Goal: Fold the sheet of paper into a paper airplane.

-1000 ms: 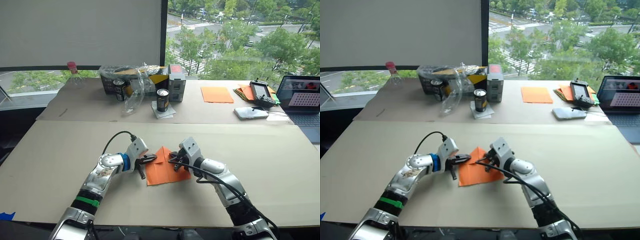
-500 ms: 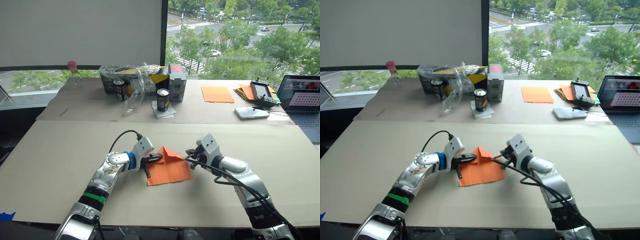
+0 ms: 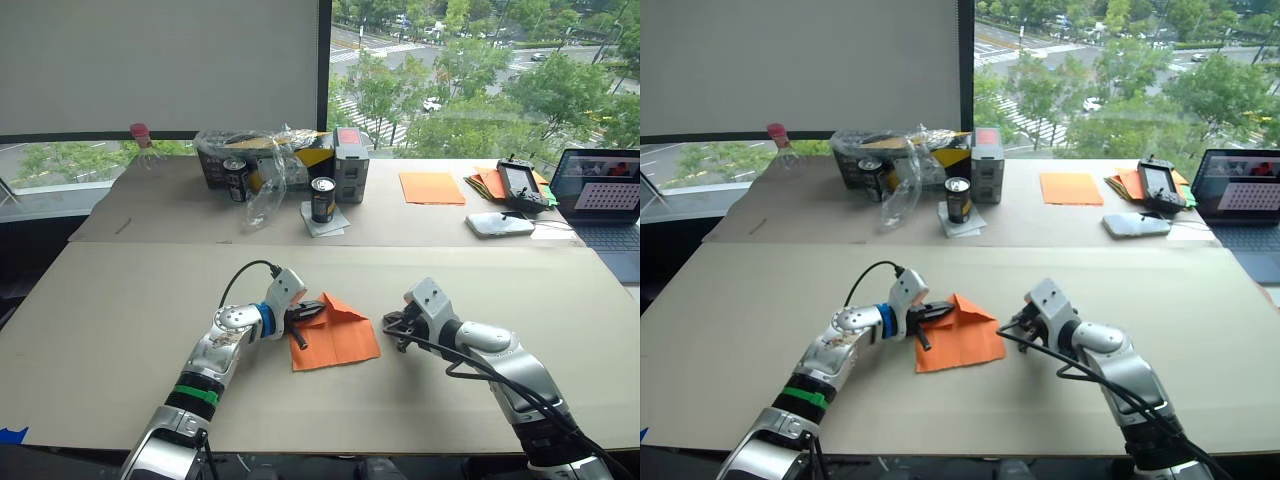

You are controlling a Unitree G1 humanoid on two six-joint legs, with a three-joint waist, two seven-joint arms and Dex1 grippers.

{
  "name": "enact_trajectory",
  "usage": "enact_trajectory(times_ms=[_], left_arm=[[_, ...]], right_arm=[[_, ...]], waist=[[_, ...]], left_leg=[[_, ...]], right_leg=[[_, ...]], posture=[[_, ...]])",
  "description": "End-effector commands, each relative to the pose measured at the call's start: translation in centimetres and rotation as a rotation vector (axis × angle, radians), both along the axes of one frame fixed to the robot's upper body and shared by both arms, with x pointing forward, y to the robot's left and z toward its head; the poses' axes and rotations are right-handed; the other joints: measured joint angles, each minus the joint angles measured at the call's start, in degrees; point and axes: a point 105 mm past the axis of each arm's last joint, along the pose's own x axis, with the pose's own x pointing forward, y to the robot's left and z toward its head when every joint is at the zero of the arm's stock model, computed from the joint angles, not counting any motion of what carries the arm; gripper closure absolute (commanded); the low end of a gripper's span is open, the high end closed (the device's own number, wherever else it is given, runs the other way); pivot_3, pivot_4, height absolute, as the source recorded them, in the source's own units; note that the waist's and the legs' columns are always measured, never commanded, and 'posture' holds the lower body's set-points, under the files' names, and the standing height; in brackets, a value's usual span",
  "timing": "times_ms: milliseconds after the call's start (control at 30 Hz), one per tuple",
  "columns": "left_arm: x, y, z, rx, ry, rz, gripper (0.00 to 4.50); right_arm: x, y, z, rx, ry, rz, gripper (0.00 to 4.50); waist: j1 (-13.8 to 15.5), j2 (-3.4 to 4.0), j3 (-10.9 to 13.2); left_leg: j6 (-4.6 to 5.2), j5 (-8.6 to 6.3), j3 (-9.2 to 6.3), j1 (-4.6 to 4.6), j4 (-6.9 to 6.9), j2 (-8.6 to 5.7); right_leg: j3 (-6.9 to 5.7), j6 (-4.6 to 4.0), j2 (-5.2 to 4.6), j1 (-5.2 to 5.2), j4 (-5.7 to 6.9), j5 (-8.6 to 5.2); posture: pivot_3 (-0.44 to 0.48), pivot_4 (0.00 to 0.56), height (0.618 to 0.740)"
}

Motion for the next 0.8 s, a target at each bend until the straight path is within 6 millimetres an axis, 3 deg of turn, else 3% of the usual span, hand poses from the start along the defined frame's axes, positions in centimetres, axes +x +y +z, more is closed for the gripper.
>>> enact_trajectory(times_ms=[33, 233, 367, 600, 800], left_arm=[[0.8, -0.5, 2.7, -0.072, -0.046, 0.004, 4.48], [1.4, -1.5, 5.1, -0.137, -0.095, -0.001, 4.48], [1.1, -2.6, 5.2, -0.157, -0.094, -0.034, 4.48], [-0.6, -2.9, 0.7, 0.021, -0.042, -0.098, 4.48], [-1.4, -2.4, -1.2, 0.077, -0.021, -0.101, 4.48]], right_arm=[[-0.1, -0.1, 0.3, -0.014, -0.016, 0.013, 4.5], [-0.7, 0.1, 0.5, -0.015, 0.003, 0.057, 4.5], [-1.1, 0.3, 0.3, -0.017, 0.018, 0.068, 4.5], [-1.2, 0.5, 0.5, -0.018, 0.023, 0.07, 4.5], [-2.0, 1.1, 0.5, 0.006, 0.063, 0.112, 4.5]], waist=[[0.06, -0.01, 0.0], [0.23, -0.02, 0.01], [0.12, -0.03, 0.02], [0.04, -0.02, 0.02], [0.16, -0.02, 0.02]], left_leg=[[0.0, 0.0, 0.0, 0.0, 0.0, 0.0], [0.0, 0.0, 0.0, -0.04, 0.02, -0.02], [0.04, -0.02, 0.0, -0.05, 0.02, -0.02], [0.04, -0.02, 0.0, -0.06, 0.02, -0.02], [0.04, -0.03, 0.0, -0.04, 0.02, -0.02]], right_leg=[[0.0, -0.02, 0.0, 0.0, 0.0, 0.01], [0.0, -0.02, -0.01, 0.0, -0.03, 0.02], [0.0, -0.25, -0.01, -0.01, -0.05, 0.16], [0.0, -0.25, -0.01, -0.01, -0.06, 0.16], [-0.01, -0.24, -0.01, 0.01, -0.05, 0.15]], posture=[[0.0, 0.15, 0.73], [0.0, 0.15, 0.73], [0.0, 0.15, 0.73], [0.0, 0.15, 0.73], [0.0, 0.15, 0.73]])
